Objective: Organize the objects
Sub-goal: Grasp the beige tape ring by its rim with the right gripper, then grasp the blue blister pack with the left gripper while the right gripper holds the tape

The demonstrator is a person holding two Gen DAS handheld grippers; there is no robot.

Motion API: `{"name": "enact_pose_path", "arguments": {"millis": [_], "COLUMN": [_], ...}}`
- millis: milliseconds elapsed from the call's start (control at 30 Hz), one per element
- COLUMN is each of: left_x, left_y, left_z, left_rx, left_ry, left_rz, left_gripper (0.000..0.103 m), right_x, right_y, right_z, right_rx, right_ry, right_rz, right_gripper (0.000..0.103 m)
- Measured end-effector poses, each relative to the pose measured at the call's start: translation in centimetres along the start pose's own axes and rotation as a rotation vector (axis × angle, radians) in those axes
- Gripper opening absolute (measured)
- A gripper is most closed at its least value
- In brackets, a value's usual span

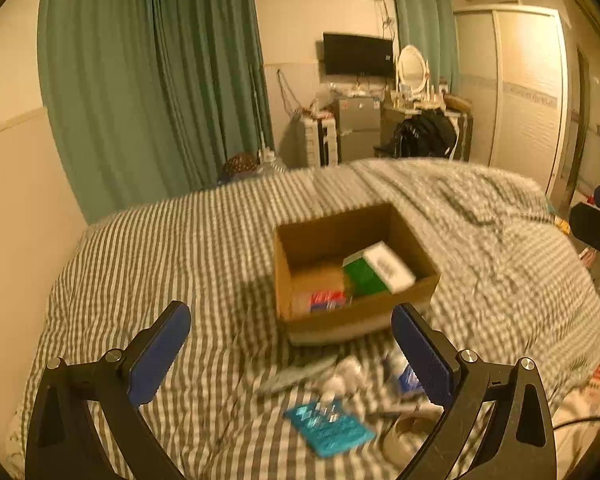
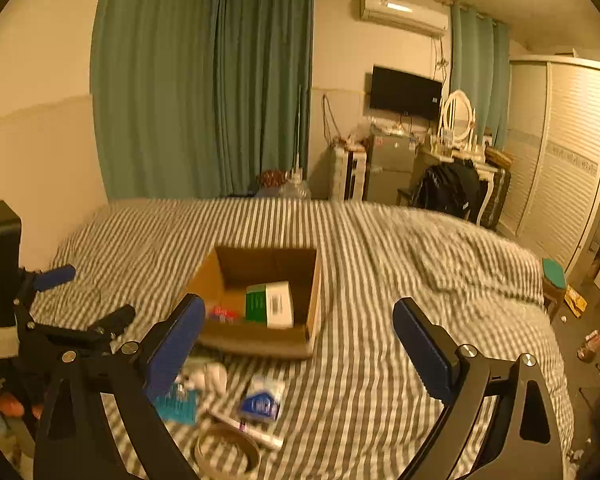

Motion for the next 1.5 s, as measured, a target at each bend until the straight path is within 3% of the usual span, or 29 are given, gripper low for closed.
{"name": "enact_pose_path", "arguments": {"millis": [467,533,867,933,967,1100,1200,1333,1500], "left_x": [4.6,4.9,5.6,5.8,5.8,5.8,6.0,6.4,7.7], "left_y": [-11.9,-12.7,-13.1,-13.1,-13.1,-12.8,-12.6,-12.5,-12.5], "left_z": [1.8,2.0,1.9,1.7,1.7,1.7,2.2,3.7,5.9], "left_rx": [0.013,0.013,0.033,0.035,0.034,0.041,0.05,0.068,0.082], "left_ry": [-0.006,-0.013,0.009,0.015,0.012,0.015,0.008,-0.021,-0.04], "left_rz": [-0.227,-0.242,-0.25,-0.254,-0.255,-0.256,-0.259,-0.275,-0.305], "left_gripper": [0.103,0.103,0.103,0.103,0.103,0.103,0.103,0.103,0.103], "right_x": [7.5,8.4,12.2,12.8,12.9,12.1,10.3,8.8,9.4], "right_y": [-13.7,-15.7,-19.0,-19.5,-19.6,-19.0,-16.9,-15.0,-15.5], "right_z": [-2.7,-3.1,-2.8,-2.8,-2.8,-2.6,-2.0,-0.6,1.0], "right_rx": [-0.01,-0.014,0.074,0.087,0.093,0.08,0.078,0.048,0.077], "right_ry": [0.062,0.079,0.153,0.172,0.186,0.205,0.206,0.113,0.077], "right_rz": [-0.335,-0.398,-0.55,-0.574,-0.581,-0.557,-0.474,-0.383,-0.392], "right_gripper": [0.095,0.095,0.095,0.09,0.082,0.081,0.081,0.081,0.081]}}
Point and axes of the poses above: each gripper's, at about its wrist camera, not at the fingertips, and x roughly the way its jaws point, z to its right, y to its top, the point moved 2 cm from there along x, roughly the way its jaws point, and after that the axes turned 6 degrees about x, right-handed, at the moved point
